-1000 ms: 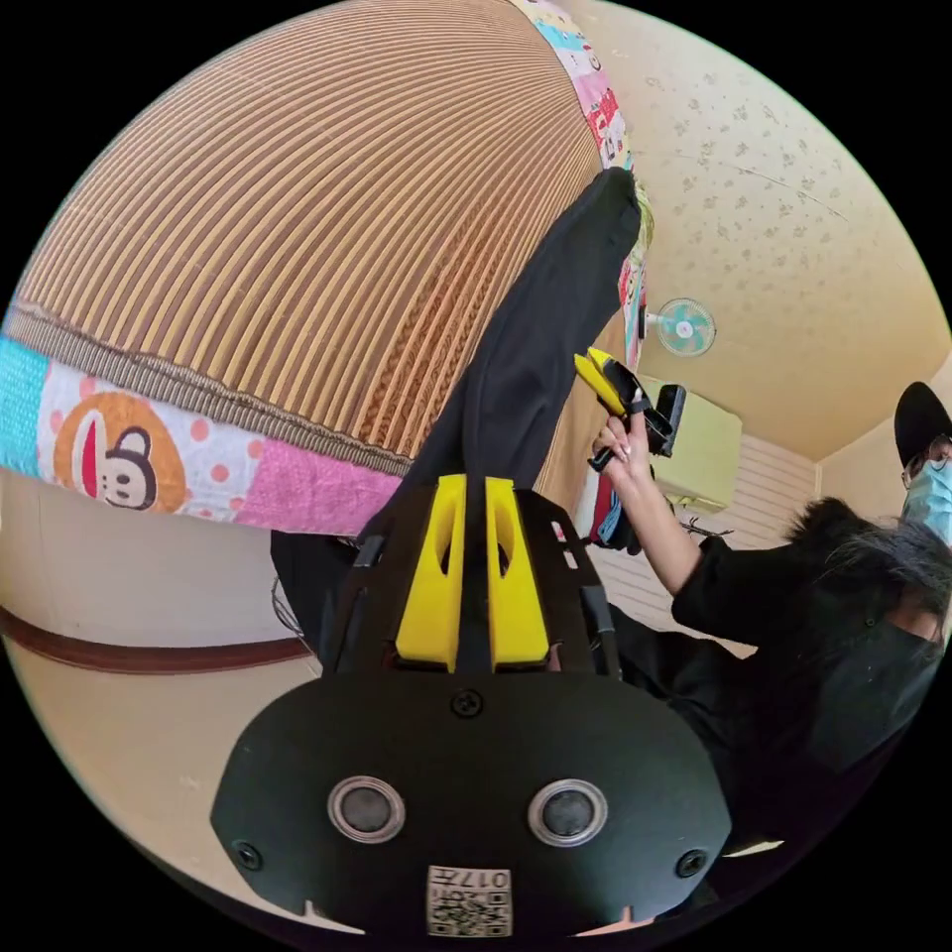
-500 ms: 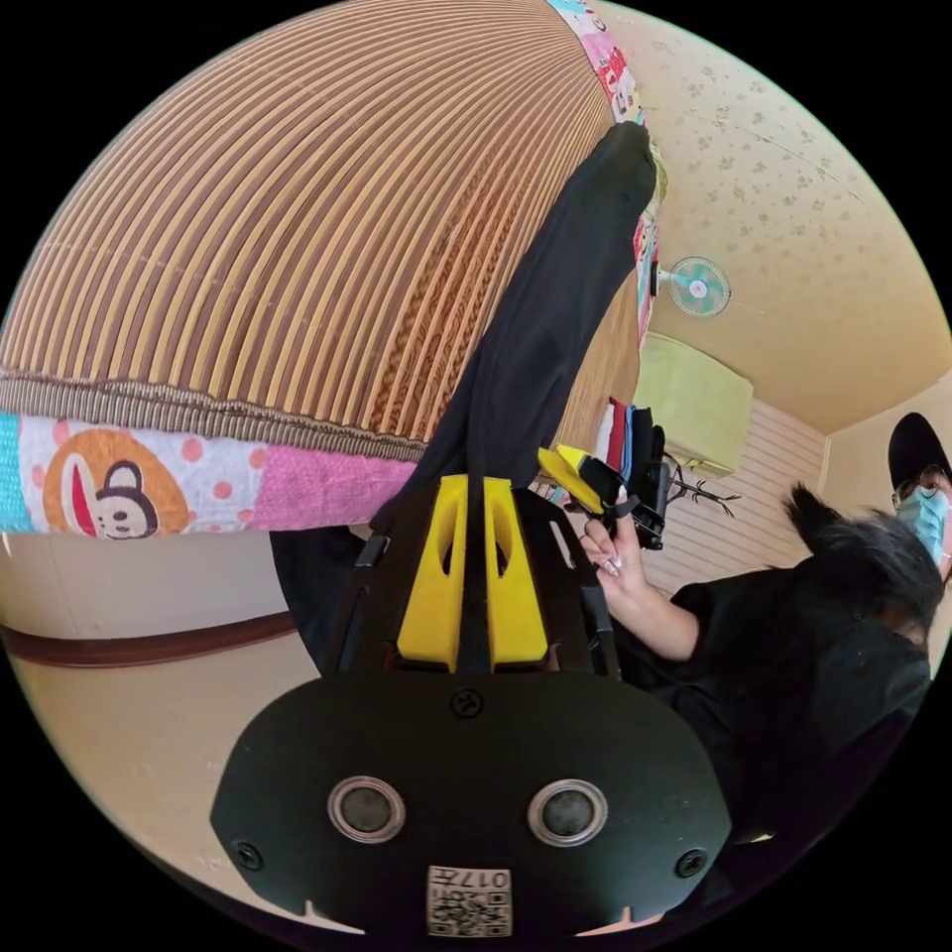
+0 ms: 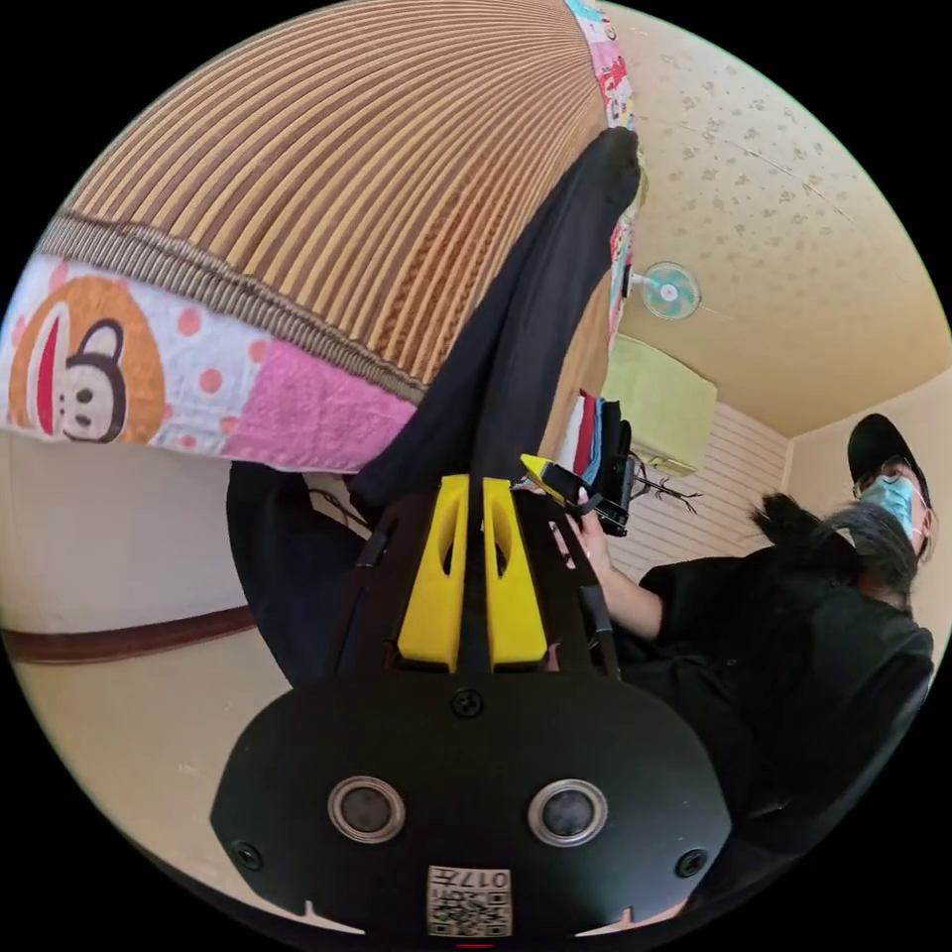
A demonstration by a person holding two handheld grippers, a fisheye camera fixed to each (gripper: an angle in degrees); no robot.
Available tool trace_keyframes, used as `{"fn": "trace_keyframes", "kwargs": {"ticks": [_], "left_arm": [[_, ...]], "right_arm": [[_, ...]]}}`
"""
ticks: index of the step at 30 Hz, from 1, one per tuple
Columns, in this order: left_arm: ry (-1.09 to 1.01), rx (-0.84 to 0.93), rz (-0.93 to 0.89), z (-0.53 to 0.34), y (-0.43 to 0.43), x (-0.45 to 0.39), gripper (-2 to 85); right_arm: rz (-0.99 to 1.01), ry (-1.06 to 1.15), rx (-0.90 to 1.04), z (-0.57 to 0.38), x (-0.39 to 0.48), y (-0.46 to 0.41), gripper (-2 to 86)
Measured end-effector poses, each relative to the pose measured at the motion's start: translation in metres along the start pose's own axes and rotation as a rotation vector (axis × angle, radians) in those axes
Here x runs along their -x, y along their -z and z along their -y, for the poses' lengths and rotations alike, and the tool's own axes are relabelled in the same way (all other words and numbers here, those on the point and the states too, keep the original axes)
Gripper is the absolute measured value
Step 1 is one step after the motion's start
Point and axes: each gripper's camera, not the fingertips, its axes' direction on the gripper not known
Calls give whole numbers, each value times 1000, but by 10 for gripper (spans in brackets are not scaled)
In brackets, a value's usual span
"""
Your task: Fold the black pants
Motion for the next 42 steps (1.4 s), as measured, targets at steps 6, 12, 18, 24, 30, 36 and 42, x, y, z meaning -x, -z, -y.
{"fn": "trace_keyframes", "kwargs": {"ticks": [6, 12, 18, 24, 30, 36, 42], "left_arm": [[-106, -218, 162, -4, 54, -40, 98], [-313, -118, 131, 97, 47, -78, 136], [-366, 189, 138, 197, -22, -96, 95], [-356, 215, 26, 175, -45, -88, 49], [-630, 74, -376, 52, -3, -167, 45], [-1096, 79, -402, -79, 43, -333, 46], [-1199, -47, -220, -83, 60, -436, 48]], "right_arm": [[71, -28, -155, 6, -31, 63, 89], [178, 28, -254, 67, -70, 109, 112], [303, 135, -119, 125, -68, 95, 90], [489, 208, -104, 102, -63, 108, 23], [746, 581, -179, 0, 14, 200, 4], [818, 1116, -212, -90, 156, 308, 0], [551, 1177, -366, -74, 219, 372, -1]]}}
